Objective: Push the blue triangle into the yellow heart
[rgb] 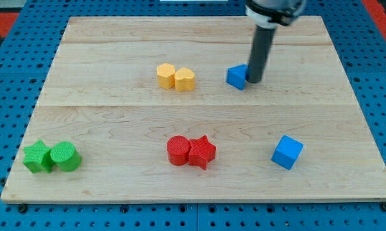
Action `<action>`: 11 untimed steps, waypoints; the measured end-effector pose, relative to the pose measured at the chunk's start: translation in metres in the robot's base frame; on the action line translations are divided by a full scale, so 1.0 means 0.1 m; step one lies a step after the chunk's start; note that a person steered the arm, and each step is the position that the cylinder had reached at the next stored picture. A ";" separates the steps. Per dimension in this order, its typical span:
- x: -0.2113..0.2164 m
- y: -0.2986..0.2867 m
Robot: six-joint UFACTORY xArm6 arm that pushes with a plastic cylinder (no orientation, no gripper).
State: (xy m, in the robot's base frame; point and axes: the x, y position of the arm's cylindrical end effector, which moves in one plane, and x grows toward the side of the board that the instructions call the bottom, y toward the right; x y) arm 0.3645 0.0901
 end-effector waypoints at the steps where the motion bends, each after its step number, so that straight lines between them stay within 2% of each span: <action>1: -0.15 -0.58; 3: -0.06 -0.22; 4: -0.06 -0.29; 5: -0.18 -0.68; 6: -0.21 -0.80; 8: -0.29 -0.68; 9: -0.02 -0.52; 10: 0.46 -0.47; 11: 0.90 -0.86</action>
